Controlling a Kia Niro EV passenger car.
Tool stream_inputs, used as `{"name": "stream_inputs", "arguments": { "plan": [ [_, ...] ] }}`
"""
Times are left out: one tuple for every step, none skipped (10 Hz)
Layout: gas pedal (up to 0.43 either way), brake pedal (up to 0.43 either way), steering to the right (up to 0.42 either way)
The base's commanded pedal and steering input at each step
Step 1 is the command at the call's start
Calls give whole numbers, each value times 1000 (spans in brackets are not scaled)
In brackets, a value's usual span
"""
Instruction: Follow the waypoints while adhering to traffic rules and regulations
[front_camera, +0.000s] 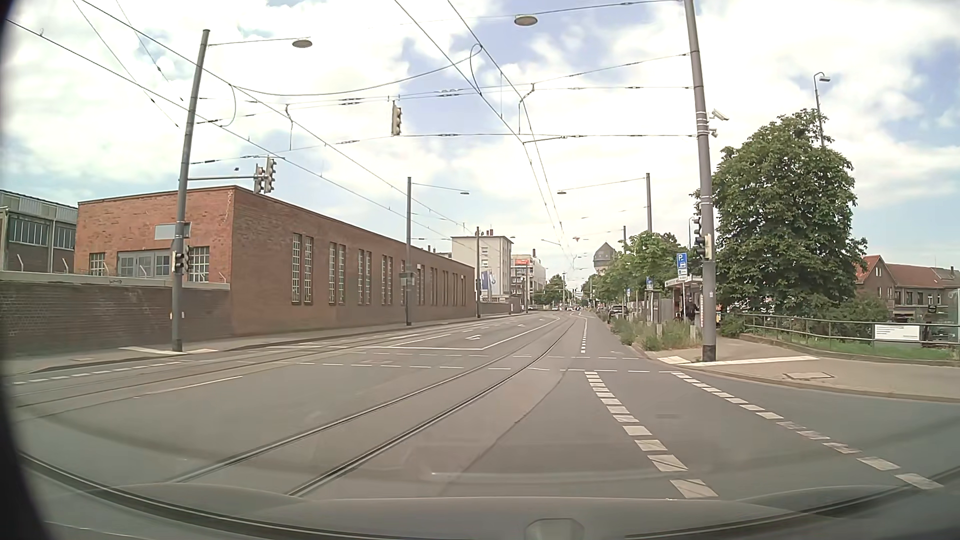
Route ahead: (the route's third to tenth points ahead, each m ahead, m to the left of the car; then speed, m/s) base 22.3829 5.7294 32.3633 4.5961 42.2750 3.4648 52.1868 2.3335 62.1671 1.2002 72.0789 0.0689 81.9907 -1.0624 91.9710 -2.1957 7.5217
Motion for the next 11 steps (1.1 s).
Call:
{"name": "stream_inputs", "arguments": {
  "plan": [
    [0,24,-3],
    [0,24,-1],
    [0,24,1],
    [8,24,10],
    [8,24,19],
    [20,24,21],
    [28,24,21],
    [28,24,21],
    [39,24,22],
    [39,24,22],
    [28,24,22]
  ]
}}
